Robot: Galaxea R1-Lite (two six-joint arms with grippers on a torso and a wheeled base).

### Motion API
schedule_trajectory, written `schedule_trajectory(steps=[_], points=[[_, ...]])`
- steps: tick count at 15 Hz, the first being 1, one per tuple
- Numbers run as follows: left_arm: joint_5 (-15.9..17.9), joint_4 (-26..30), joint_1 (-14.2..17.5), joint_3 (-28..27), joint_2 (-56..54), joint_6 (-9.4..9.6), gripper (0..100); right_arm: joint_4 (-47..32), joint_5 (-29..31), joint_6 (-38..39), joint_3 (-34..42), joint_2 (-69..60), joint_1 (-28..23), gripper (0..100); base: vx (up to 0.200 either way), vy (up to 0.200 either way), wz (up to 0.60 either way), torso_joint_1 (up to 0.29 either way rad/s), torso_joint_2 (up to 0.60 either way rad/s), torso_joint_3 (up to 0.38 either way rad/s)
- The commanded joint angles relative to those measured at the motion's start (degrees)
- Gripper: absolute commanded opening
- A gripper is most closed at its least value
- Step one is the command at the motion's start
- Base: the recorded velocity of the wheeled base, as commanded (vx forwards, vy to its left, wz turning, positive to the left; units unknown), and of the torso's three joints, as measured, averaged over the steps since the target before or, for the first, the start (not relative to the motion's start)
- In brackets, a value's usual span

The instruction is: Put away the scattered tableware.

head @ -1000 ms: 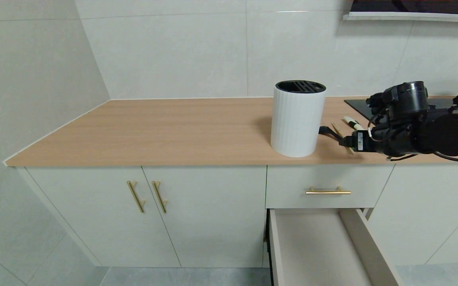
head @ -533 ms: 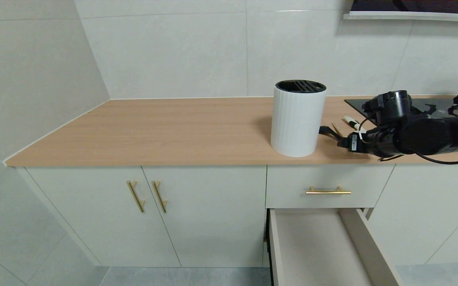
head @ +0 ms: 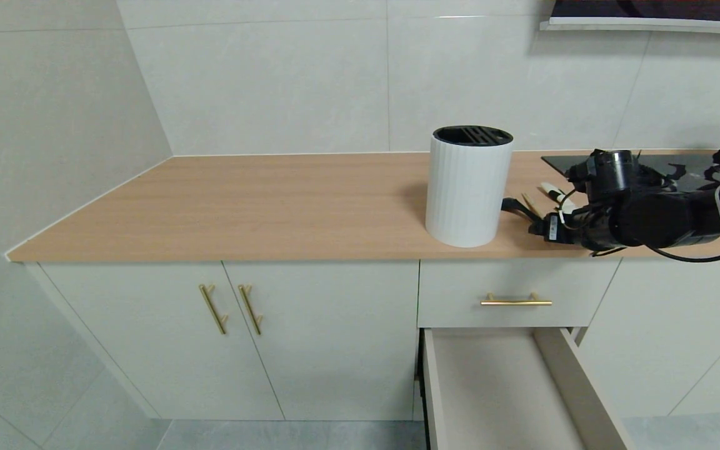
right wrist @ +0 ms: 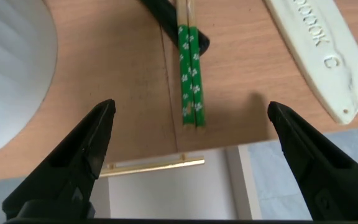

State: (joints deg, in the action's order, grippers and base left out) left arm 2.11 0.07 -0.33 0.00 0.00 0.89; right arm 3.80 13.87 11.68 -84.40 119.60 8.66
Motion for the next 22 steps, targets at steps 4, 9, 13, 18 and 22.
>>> schedule_trajectory(steps=[4,9,13,18,22], points=[[0.00,0.01,-0.02,0.00,0.09,-0.01,100,0.06,0.01,0.10,-0.51,0.90,0.05,100,0.000,0.000,0.00,0.000,0.00,0.000],[0.00,0.01,-0.02,0.00,0.09,-0.01,100,0.15,0.01,0.54,-1.03,1.60,0.13,0,0.000,0.000,0.00,0.000,0.00,0.000],[0.00,0.10,-0.02,0.00,0.09,-0.01,100,0.06,-0.07,0.54,-0.86,0.98,0.13,0,0.000,0.000,0.00,0.000,0.00,0.000],[0.00,0.01,-0.02,0.00,0.09,-0.01,100,-0.29,-0.07,2.65,4.24,-7.10,0.57,0,0.000,0.000,0.00,0.000,0.00,0.000],[0.00,0.01,-0.02,0.00,0.09,-0.01,100,-0.55,-0.51,2.65,19.18,-23.19,1.80,0,0.000,0.000,0.00,0.000,0.00,0.000]])
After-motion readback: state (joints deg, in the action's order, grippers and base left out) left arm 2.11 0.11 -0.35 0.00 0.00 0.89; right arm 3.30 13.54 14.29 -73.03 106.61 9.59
